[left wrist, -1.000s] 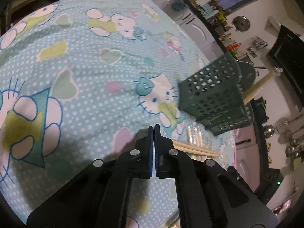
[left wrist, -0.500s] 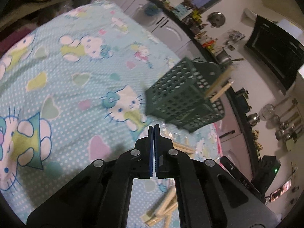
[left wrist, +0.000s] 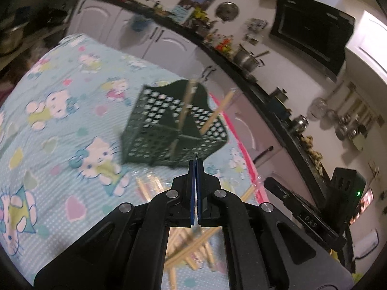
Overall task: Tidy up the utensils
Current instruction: 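Raise the left gripper's chopstick over the holder while the right gripper carries its own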
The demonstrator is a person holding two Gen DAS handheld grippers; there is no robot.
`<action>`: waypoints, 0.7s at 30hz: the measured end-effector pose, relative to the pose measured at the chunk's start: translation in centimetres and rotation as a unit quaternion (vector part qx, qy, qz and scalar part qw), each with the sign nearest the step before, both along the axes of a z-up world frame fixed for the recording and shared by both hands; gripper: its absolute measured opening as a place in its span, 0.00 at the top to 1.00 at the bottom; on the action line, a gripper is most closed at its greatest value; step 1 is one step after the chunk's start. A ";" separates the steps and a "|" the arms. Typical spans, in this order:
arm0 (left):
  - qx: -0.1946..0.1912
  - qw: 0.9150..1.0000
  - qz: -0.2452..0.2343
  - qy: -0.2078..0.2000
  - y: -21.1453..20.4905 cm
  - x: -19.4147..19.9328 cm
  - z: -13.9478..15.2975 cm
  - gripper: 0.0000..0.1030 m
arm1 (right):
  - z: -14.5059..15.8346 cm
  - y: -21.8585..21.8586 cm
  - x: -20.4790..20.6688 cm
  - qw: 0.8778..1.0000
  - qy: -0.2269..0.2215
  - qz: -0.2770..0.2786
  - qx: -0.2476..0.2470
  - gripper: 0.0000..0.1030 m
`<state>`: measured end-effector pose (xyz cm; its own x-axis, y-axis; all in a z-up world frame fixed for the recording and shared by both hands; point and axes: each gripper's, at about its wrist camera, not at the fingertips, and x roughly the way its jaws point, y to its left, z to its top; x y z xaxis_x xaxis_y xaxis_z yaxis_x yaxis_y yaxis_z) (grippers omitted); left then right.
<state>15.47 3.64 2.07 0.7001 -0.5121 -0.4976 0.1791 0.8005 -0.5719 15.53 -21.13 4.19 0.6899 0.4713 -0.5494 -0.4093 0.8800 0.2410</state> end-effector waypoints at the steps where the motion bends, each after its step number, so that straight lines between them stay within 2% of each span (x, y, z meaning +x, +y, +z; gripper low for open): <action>1: 0.003 1.000 -0.005 -0.003 -0.4 0.1 0.3 1.00 | 0.2 0.0 -0.2 1.000 -0.003 0.001 0.002 0.99; 9: 0.023 0.999 -0.041 -0.024 -3.8 0.8 2.6 1.00 | 2.4 -1.0 -0.8 1.000 -0.027 -0.006 0.008 0.99; 21: 0.036 0.995 -0.071 -0.054 -7.0 1.1 5.7 1.00 | 4.8 -2.6 -1.2 0.998 -0.053 -0.018 0.021 0.99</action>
<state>16.61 -3.32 7.78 0.6744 -0.5755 -0.4627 0.3510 0.8011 -0.4847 14.38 -23.75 9.00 0.7602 0.4661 -0.4526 -0.4030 0.8847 0.2342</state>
